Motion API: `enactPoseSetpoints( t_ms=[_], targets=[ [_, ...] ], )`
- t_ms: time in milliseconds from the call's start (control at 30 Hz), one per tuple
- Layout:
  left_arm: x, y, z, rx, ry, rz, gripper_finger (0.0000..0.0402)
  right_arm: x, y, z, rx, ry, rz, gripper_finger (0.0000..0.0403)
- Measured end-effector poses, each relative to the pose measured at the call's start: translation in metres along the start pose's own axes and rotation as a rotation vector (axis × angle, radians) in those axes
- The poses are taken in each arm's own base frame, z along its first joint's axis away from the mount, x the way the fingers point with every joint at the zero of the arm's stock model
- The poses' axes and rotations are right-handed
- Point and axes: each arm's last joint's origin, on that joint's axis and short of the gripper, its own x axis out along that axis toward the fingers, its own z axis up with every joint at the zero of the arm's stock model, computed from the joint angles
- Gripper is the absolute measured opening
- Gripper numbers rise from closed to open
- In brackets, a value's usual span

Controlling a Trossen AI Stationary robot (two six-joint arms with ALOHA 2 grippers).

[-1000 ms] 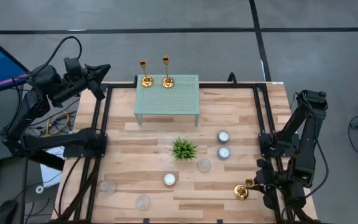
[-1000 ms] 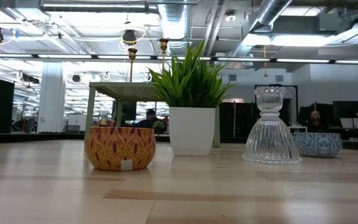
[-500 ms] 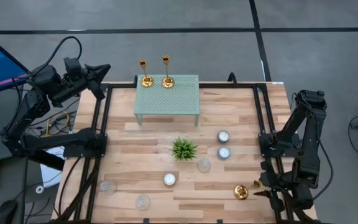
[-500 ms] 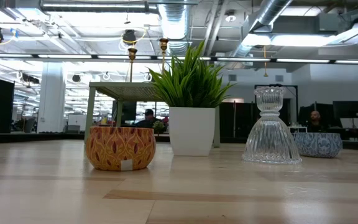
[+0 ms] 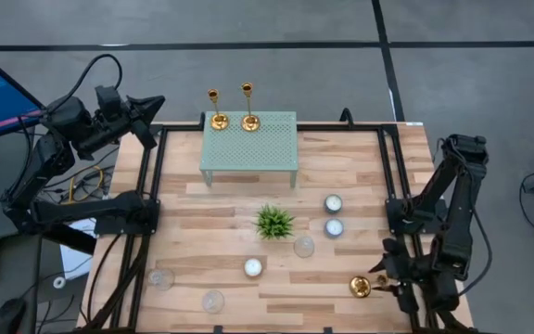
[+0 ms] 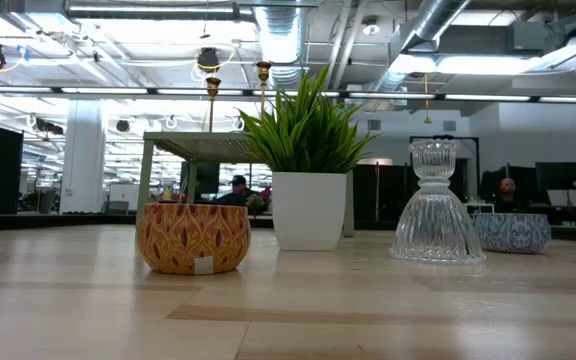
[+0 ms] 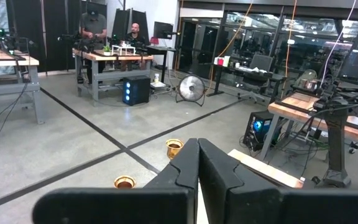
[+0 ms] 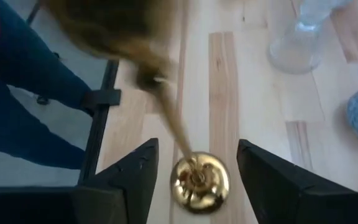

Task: Pick & Place candle stick holders
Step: Put the gold candle holder on the shelf aligned with the other gold candle holders

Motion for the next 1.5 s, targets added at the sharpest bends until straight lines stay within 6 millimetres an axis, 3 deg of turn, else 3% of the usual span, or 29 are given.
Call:
enactPoseSetpoints(
  t_ms=[433,667,900,1067,1267,1500],
  targets=[
    [0.0,0.0,0.0,0.0,-0.002,0.0,0.0007,0.002,0.003,0.004,0.003,-0.021,0.027,0.0195],
    [0.0,0.0,0.0,0.0,-0.002,0.0,0.0007,0.011,0.004,-0.003,0.073,-0.064,0.097,0.0134],
    [0.0,0.0,0.0,0.0,-0.002,0.0,0.0007,0.014,0.001,-0.001,0.069,-0.09,0.058,0.0024],
    [0.0,0.0,0.0,0.0,-0.003,0.0,0.0007,0.015,-0.001,0.001,0.083,-0.096,0.047,0.0012],
    [0.0,0.0,0.0,0.0,-0.003,0.0,0.0007,0.012,-0.019,0.026,0.042,-0.07,-0.096,0.0005],
    [0.0,0.0,0.001,-0.001,-0.007,-0.001,0.0007,-0.031,-0.071,0.087,0.021,-0.188,-0.332,0.0003]
  ],
)
